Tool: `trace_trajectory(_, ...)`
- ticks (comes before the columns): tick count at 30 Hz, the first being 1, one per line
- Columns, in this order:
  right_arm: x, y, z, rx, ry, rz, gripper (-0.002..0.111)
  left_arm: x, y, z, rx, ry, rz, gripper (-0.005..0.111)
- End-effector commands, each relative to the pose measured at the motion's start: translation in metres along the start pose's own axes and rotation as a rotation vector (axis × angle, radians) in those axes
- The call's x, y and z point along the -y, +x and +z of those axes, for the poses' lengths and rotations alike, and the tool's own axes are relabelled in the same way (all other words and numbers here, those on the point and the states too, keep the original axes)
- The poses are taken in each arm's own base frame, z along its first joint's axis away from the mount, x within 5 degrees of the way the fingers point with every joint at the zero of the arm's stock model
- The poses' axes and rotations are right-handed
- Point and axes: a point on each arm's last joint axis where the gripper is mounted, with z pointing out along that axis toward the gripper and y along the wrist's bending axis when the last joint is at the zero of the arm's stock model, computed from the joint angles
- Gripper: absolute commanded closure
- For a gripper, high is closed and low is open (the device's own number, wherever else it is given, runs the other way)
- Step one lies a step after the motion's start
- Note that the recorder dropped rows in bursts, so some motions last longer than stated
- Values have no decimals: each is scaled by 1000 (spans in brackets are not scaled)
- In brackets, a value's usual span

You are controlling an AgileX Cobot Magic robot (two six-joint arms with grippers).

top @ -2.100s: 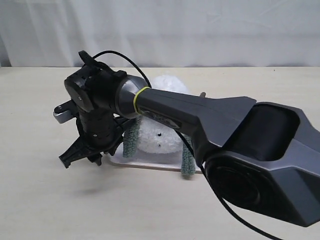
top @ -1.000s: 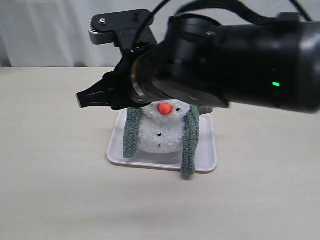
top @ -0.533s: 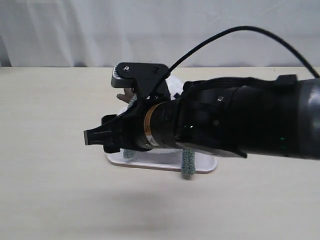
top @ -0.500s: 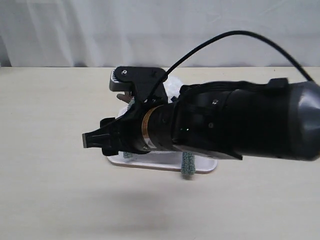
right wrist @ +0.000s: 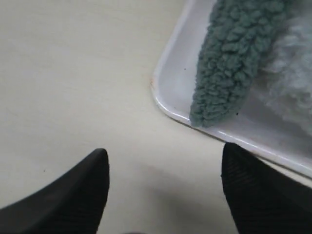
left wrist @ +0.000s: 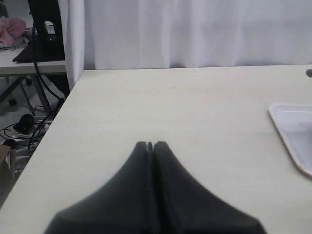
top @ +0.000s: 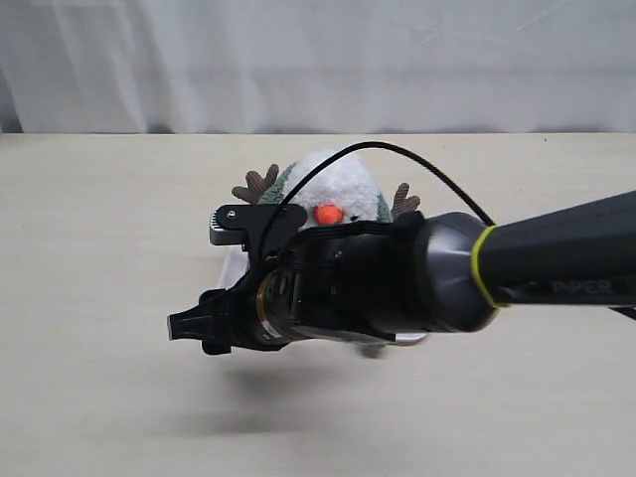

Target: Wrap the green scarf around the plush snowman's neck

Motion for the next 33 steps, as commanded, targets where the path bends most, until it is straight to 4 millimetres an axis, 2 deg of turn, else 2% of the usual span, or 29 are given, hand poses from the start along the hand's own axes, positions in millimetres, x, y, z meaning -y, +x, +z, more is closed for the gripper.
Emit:
trace_trajectory(1,7,-7,15,4,25,19,46,0,0,0,10,1,-2,107)
trace_trajectory(6,10,-15,28,17,37,20,46,0,0,0,10,1,-2,107)
trace_trajectory(12,11,-22,31,39,51,1,47,0,0,0,10,1,-2,107)
trace_trajectory(19,11,-20,33,35,48,9,66,0,0,0,10,1,-2,107)
trace_trajectory(25,21,-21,41,30,66,15,66,0,0,0,10,1,-2,107)
trace_trajectory(30,20,-20,45,37,43,-28,61,0,0,0,10,1,-2,107)
trace_trajectory(33,17,-21,45,47,8,-52,65,0,0,0,10,1,-2,107)
